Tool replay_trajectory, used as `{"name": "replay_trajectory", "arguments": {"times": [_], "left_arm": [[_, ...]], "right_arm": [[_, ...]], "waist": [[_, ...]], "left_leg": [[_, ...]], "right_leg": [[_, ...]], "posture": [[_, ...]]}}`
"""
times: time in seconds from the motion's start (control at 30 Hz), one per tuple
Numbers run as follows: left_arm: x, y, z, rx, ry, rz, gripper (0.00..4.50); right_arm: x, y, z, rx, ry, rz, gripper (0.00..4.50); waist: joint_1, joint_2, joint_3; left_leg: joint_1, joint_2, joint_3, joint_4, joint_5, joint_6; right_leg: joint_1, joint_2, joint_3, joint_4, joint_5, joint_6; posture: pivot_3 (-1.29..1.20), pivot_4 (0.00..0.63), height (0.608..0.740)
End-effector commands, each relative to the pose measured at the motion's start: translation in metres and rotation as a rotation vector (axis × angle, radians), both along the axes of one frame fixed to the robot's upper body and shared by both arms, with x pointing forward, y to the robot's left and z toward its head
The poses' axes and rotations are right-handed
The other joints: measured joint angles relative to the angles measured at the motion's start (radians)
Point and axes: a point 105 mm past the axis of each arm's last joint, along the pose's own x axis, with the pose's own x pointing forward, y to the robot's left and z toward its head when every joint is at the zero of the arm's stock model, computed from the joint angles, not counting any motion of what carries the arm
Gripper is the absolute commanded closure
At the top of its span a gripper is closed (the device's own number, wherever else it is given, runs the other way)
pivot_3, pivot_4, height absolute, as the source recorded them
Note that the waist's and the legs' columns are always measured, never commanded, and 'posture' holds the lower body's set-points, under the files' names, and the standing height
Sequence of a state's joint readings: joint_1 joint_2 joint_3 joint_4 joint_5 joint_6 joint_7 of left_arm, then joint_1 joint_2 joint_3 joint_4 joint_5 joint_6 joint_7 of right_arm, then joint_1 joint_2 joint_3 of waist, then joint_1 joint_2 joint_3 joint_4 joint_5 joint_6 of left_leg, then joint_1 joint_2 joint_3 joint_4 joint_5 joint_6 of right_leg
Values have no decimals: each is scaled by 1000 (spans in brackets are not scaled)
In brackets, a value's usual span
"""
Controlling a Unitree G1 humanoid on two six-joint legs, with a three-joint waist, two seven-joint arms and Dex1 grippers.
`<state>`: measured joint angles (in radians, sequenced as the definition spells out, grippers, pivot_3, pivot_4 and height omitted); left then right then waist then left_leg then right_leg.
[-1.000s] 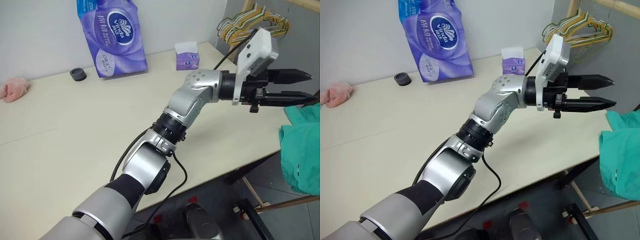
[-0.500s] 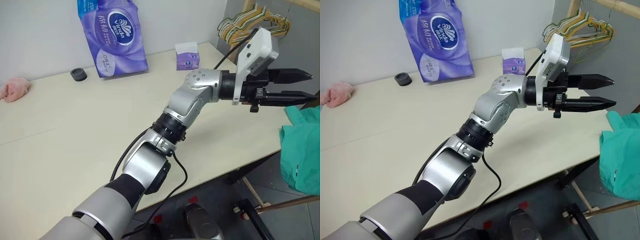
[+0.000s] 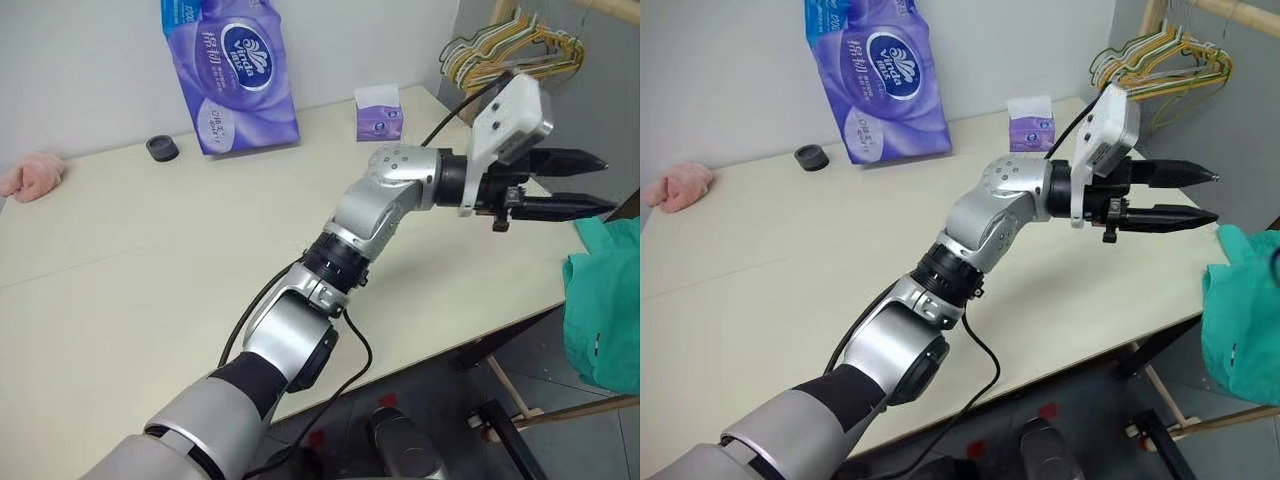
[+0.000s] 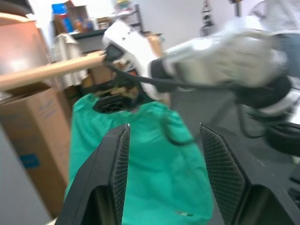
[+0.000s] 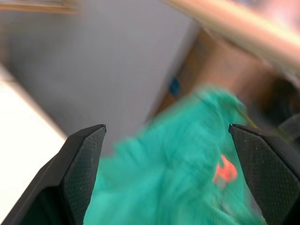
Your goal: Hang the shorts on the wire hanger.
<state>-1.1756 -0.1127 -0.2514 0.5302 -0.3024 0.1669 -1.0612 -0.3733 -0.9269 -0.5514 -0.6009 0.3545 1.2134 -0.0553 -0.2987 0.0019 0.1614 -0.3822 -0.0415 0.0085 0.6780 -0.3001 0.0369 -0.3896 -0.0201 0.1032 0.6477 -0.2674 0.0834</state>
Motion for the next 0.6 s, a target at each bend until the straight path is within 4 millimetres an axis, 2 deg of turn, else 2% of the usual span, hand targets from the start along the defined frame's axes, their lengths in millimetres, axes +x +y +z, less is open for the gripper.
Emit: {"name": "replay_trajectory", "arguments": {"times": [0.03, 0.1, 0.2, 0.27, 0.33, 0.43, 0.5, 0.57, 0.6], "left_arm": [[17, 19, -5, 0, -33, 161, 2019], [35, 40, -19, 13, -24, 315, 2019], [63, 84, -43, 17, 34, 595, 2019], [80, 117, -57, 5, 66, 801, 2019], [93, 162, -71, -33, 93, 1047, 2019], [92, 208, -90, -93, 174, 1290, 2019], [86, 235, -105, -95, 156, 1462, 2019], [78, 249, -114, -102, 156, 1549, 2019], [74, 254, -119, -109, 158, 1575, 2019]], "right_arm": [[3, 44, 0, -77, -99, 134, 27], [11, 68, -21, -39, -93, 226, 27], [20, 104, -52, 21, -75, 369, 27], [26, 121, -71, 40, -51, 445, 27], [32, 136, -89, 67, -43, 510, 27], [39, 153, -109, 88, -56, 598, 27], [44, 161, -121, 82, -88, 615, 27], [47, 168, -131, 80, -105, 646, 27], [49, 168, -139, 143, -107, 655, 27]], "waist": [[2, 0, 0], [12, 1, -1], [29, 0, -2], [50, 0, -2], [71, -2, -3], [109, -8, -6], [142, -10, -7], [175, -12, -8], [194, -13, -9]], "left_leg": [[1, 0, -1, 0, 1, -1], [1, 0, -3, 1, 2, -3], [1, 1, -5, 2, 2, -3], [0, 1, -5, 2, 2, -4], [-2, 0, -5, 2, 3, -4], [-9, 0, -6, 3, 7, -11], [-12, 1, -8, 3, 8, -14], [-12, 0, -8, 3, 9, -14], [-12, 0, -8, 3, 9, -14]], "right_leg": [[0, 0, -1, 0, 0, 0], [0, -1, -2, 1, 1, 1], [-1, -2, -3, 1, 2, 1], [-3, -2, -4, 3, 4, -1], [-7, -4, -4, 8, 6, -6], [-18, -5, -5, 14, 6, -6], [-21, -5, -6, 15, 7, -7], [-22, -5, -7, 16, 8, -8], [-22, -5, -8, 16, 8, -9]], "posture": [[-274, 132, 740], [-250, 134, 740], [-224, 135, 740], [-187, 132, 740], [-155, 129, 740], [-124, 124, 740], [-94, 116, 740], [-69, 110, 740], [-54, 106, 740]]}}
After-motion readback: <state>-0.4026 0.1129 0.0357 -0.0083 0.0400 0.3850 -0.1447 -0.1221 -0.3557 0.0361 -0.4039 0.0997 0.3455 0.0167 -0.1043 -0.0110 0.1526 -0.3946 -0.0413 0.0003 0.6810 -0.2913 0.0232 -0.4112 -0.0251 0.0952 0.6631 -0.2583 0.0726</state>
